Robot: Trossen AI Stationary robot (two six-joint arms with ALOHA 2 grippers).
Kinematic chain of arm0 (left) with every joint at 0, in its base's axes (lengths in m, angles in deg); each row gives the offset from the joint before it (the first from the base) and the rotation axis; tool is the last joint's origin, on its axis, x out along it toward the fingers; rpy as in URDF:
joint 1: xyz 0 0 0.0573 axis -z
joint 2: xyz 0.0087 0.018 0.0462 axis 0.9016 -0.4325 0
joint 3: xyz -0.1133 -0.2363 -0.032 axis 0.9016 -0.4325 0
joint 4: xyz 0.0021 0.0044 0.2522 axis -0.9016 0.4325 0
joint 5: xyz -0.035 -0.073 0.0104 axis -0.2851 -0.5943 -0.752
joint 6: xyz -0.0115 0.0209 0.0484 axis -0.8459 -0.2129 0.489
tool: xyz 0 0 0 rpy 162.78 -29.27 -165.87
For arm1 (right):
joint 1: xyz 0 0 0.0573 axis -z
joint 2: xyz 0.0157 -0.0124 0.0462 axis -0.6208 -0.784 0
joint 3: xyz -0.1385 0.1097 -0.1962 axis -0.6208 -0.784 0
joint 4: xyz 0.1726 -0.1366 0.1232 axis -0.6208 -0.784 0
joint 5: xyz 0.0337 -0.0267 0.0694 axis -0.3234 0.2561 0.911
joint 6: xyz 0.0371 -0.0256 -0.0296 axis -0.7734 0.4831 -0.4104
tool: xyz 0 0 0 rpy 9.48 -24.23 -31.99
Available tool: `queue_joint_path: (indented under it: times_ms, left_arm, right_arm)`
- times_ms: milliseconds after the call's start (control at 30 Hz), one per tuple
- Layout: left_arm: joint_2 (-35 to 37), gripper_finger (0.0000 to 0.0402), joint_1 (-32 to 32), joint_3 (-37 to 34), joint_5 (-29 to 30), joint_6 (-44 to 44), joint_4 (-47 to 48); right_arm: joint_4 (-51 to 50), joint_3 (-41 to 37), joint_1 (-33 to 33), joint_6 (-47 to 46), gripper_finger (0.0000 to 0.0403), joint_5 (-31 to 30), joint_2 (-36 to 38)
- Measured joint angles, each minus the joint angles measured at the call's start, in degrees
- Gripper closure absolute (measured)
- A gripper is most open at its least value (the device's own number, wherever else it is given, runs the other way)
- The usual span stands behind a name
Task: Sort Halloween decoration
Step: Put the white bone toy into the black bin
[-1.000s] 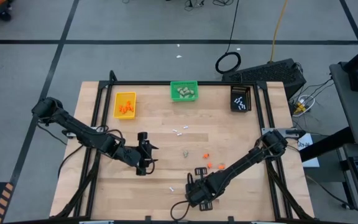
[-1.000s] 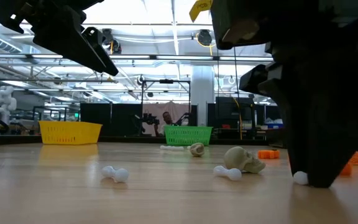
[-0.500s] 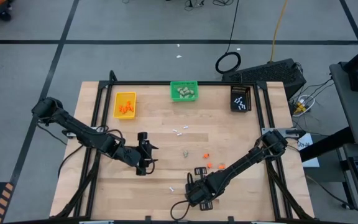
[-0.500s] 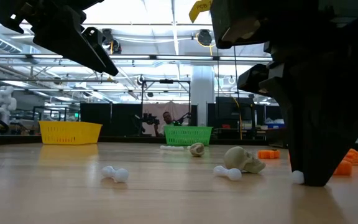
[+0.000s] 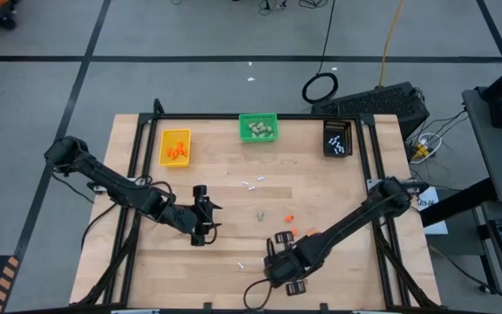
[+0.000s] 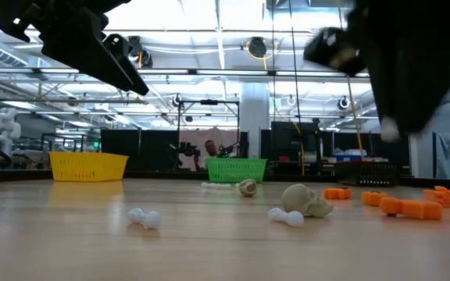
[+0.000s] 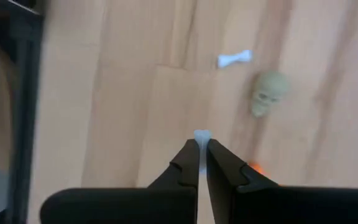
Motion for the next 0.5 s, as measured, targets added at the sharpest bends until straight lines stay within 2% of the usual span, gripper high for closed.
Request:
queue_joint_path:
  times_ms: [167, 367, 500]
  left_arm:
    - [0.0, 0.0171, 0.0, 0.0, 0.0, 0.0, 0.0]
    - [0.0, 0.0171, 0.0, -0.2, 0.0, 0.0, 0.0]
    - [0.0, 0.0171, 0.0, -0.2, 0.0, -0.1, -0.1]
  right_arm:
    - [-2.1, 0.0, -1.3, 2.5, 0.0403, -3.5, 6.9]
    - [-2.7, -0.8, -5.1, 4.0, 0.0403, -15.0, 15.7]
    - [1.4, -5.7, -7.9, 5.3, 0.0403, -22.8, 21.7]
